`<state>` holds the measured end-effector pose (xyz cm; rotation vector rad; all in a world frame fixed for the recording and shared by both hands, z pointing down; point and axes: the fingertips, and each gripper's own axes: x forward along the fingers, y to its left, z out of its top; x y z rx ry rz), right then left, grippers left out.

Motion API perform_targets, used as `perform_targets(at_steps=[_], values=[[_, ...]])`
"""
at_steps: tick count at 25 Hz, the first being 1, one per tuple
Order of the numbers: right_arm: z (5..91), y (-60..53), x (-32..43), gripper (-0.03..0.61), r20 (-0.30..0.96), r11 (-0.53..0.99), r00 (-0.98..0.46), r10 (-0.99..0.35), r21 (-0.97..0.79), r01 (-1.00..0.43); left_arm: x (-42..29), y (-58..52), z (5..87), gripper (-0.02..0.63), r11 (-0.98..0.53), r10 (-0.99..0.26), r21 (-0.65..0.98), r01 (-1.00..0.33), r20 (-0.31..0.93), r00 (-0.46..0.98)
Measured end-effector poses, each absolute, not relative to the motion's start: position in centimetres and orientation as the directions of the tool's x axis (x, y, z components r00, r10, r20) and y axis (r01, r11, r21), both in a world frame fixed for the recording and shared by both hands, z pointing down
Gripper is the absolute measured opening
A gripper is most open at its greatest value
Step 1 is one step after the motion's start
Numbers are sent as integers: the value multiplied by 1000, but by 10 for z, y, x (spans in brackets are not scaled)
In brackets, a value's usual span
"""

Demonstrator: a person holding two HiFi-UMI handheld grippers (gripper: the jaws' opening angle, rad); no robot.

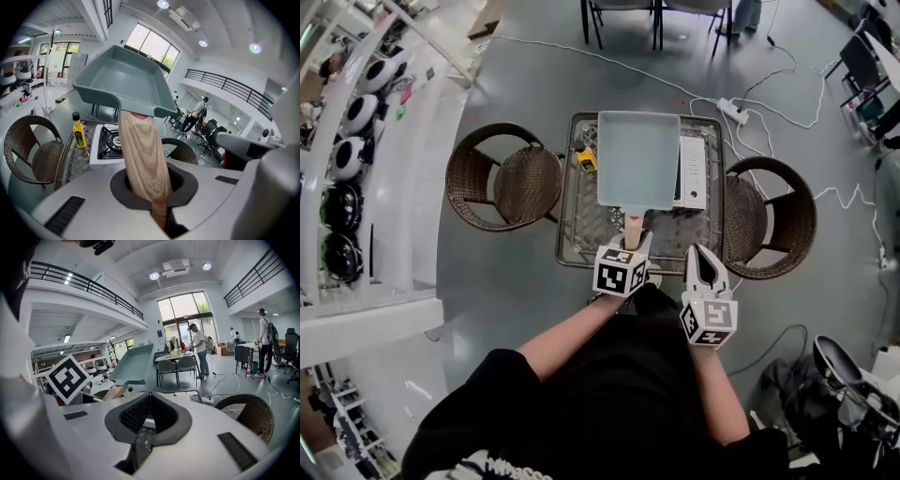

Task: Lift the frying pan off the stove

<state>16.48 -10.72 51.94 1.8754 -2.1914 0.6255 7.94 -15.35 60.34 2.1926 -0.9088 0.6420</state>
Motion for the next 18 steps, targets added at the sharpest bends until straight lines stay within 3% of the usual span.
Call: perform_targets(at_steps=[18], values=[[468, -25, 76, 29, 353, 87, -132, -926, -141, -986, -16, -41, 496, 20, -704, -483, 287, -650, 477, 734]])
